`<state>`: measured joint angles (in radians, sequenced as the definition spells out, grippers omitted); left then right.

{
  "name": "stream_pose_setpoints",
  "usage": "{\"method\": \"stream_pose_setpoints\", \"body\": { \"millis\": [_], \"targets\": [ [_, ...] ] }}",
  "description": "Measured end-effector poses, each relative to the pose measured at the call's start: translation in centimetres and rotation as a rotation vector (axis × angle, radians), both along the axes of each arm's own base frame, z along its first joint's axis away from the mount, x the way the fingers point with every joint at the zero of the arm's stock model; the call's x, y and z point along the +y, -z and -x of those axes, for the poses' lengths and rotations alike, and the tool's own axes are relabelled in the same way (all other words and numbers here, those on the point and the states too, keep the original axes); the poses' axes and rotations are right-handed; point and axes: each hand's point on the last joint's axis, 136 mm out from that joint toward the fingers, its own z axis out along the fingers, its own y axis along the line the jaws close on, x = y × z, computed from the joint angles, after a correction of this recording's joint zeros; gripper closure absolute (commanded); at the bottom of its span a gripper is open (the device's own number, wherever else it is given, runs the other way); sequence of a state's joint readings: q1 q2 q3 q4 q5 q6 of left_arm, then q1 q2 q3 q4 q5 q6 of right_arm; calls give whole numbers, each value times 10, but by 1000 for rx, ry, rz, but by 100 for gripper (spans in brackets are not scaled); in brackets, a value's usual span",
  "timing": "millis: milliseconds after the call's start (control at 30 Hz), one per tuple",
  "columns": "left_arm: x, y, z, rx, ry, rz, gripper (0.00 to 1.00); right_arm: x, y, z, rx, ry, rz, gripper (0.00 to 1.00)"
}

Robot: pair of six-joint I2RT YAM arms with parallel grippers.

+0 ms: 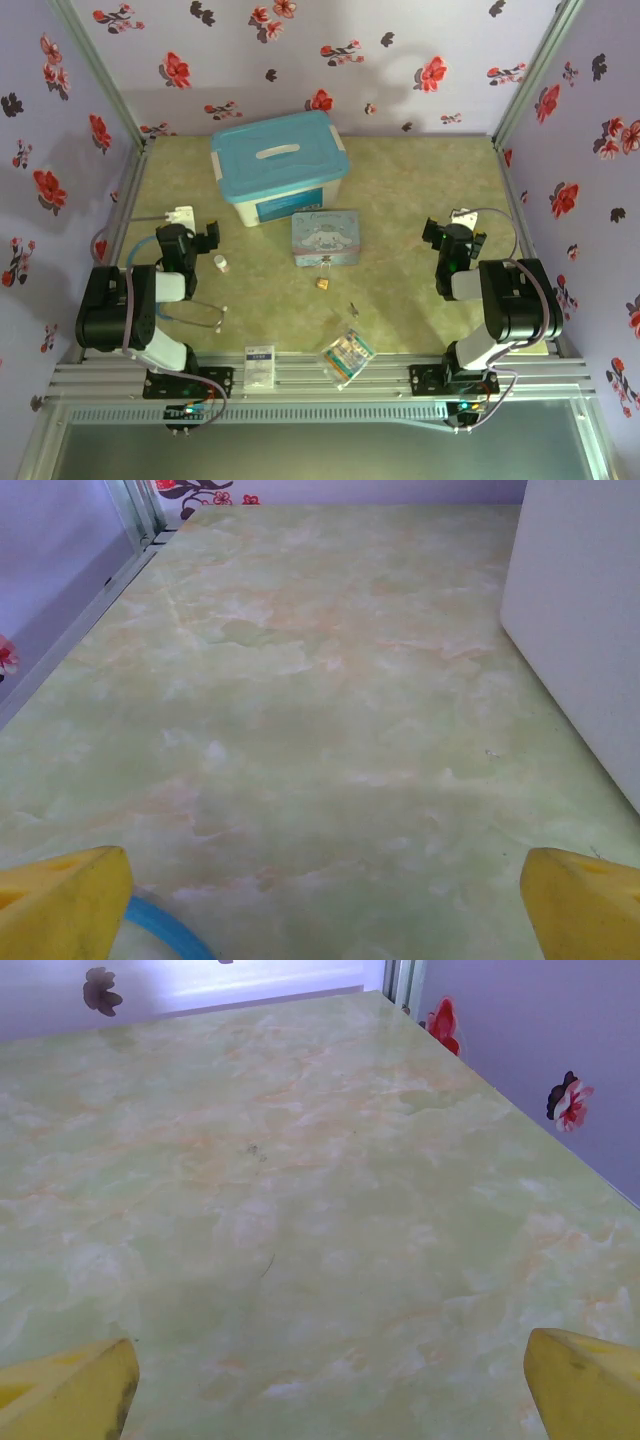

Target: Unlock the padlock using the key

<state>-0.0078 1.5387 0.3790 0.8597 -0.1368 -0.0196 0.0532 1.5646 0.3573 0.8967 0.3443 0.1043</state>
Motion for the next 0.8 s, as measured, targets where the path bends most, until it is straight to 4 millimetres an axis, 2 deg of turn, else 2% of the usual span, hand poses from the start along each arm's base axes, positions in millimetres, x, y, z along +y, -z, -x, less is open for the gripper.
{"method": "stream_pose_setpoints", "body": {
  "millis": [800],
  "targets": [
    [-1,0,0,0,6,3,0,0,0,0,0,0,0,1]
  ]
}}
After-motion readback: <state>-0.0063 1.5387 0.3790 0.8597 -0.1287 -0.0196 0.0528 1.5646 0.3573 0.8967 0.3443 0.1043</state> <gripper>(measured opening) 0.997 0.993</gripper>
